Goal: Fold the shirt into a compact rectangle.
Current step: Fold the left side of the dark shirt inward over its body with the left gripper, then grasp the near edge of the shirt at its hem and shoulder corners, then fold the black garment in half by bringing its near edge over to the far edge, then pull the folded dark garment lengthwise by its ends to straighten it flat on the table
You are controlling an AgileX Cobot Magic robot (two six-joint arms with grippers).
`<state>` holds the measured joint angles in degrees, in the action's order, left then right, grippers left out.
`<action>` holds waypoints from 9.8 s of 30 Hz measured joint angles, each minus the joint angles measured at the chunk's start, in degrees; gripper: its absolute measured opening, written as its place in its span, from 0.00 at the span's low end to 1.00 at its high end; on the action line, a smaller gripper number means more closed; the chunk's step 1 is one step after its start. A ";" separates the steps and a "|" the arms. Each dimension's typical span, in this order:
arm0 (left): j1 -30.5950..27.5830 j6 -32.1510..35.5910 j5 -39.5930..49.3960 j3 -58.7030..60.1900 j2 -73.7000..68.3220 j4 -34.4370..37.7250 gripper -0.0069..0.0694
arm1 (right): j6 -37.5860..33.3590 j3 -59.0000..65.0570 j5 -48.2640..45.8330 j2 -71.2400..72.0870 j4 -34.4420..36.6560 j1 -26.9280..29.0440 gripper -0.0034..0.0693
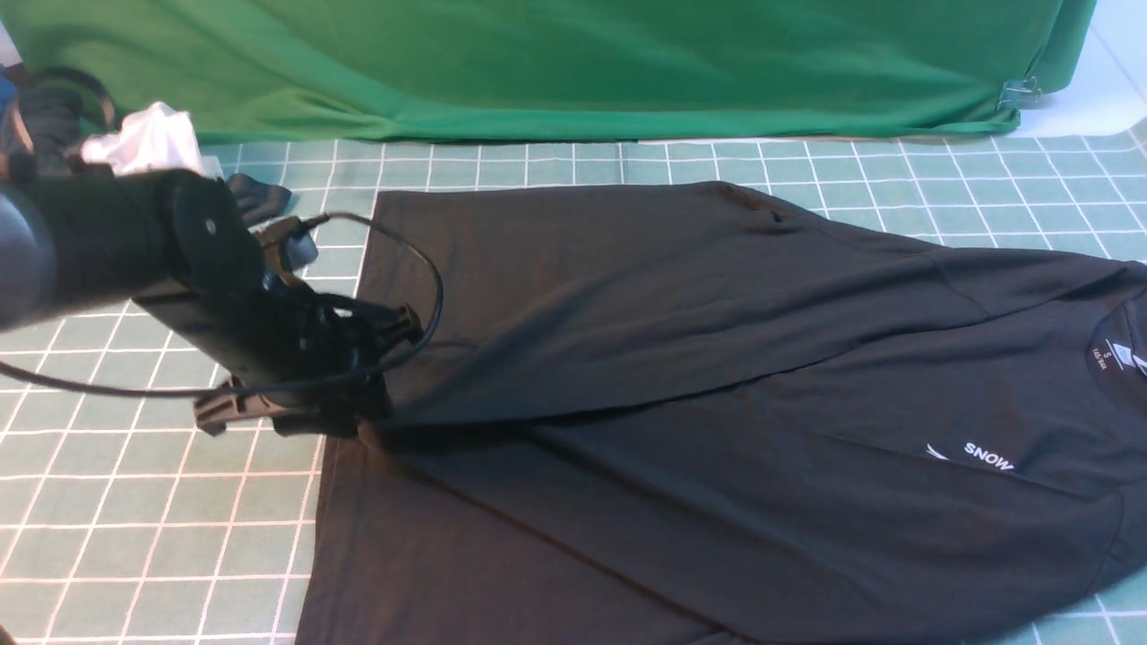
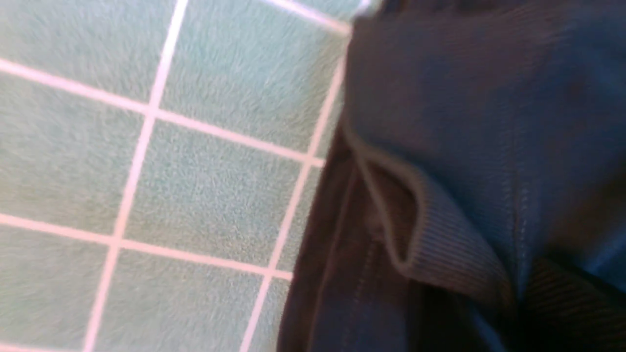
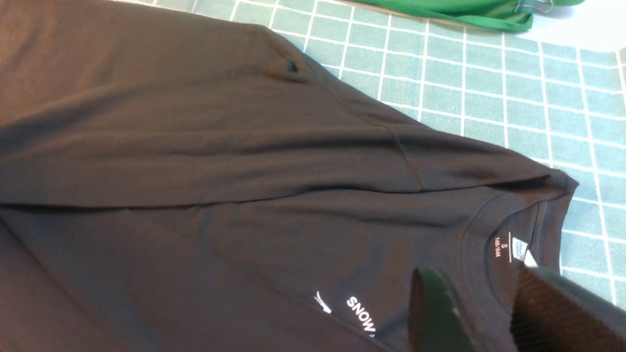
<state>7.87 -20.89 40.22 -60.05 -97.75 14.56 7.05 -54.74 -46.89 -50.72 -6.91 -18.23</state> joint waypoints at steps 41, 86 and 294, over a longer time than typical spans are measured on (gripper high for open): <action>17.62 -12.45 3.65 28.21 17.02 -3.23 0.65 | -0.05 0.00 2.23 0.00 -0.15 0.00 0.37; 17.62 -8.76 1.24 29.97 30.10 -4.26 0.11 | -16.07 14.12 -0.88 -11.03 11.82 -6.67 0.45; -7.84 15.29 4.81 -39.70 -15.54 4.97 0.66 | -19.54 -4.05 9.76 -49.19 4.05 26.88 0.09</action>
<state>0.03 -5.59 45.02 -99.75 -113.29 19.53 -12.50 -58.79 -37.13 -99.90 -2.86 8.64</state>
